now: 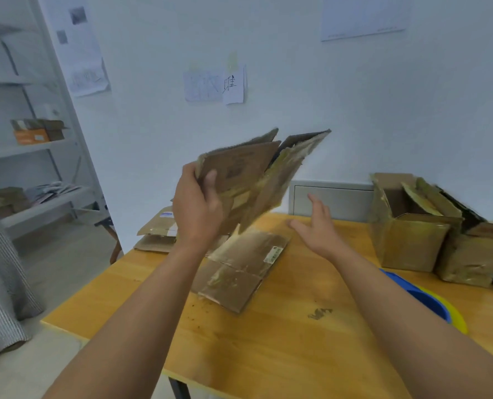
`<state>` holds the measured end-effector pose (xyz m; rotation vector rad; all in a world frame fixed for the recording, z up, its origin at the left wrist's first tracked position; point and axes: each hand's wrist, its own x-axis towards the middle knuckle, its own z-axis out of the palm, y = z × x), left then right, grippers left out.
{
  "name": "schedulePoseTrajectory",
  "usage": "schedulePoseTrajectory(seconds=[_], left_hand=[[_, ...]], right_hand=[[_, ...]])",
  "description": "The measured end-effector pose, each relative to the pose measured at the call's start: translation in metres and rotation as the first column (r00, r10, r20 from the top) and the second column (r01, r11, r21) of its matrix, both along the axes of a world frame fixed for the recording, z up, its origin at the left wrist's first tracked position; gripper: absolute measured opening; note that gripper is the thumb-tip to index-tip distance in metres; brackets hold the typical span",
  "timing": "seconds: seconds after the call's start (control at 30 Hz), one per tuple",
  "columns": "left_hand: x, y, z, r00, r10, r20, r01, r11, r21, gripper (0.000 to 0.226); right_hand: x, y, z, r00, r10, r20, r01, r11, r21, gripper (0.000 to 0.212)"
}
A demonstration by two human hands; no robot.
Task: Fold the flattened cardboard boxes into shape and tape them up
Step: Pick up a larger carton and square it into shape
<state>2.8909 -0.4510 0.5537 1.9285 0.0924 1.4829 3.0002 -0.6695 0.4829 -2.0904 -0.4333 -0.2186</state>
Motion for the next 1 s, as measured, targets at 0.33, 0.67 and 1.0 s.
schedulePoseTrajectory(seconds=[0.33,0.67,1.0], left_hand=[[-0.009,0.058,0.006,0.997,0.073,0.035,-0.063,0.972,-0.227,0.044],[-0.001,0.051,-0.003,0.999,0.051,-0.018,-0.054,0.957,-0.286,0.044],[0.003,0.023,-0.017,0.952,-0.024,-0.307,-0.048,0.973,-0.226,0.08]], right_hand=[[0.025,-0.014,0.019,0.987,-0.12,-0.109,0.153,0.913,0.378,0.109],[0.009,0.003,0.025,0.999,-0.039,0.018,0.027,0.893,0.449,0.131],[-0.011,-0.003,0.024,0.999,0.001,0.054,-0.023,0.91,0.413,0.135]])
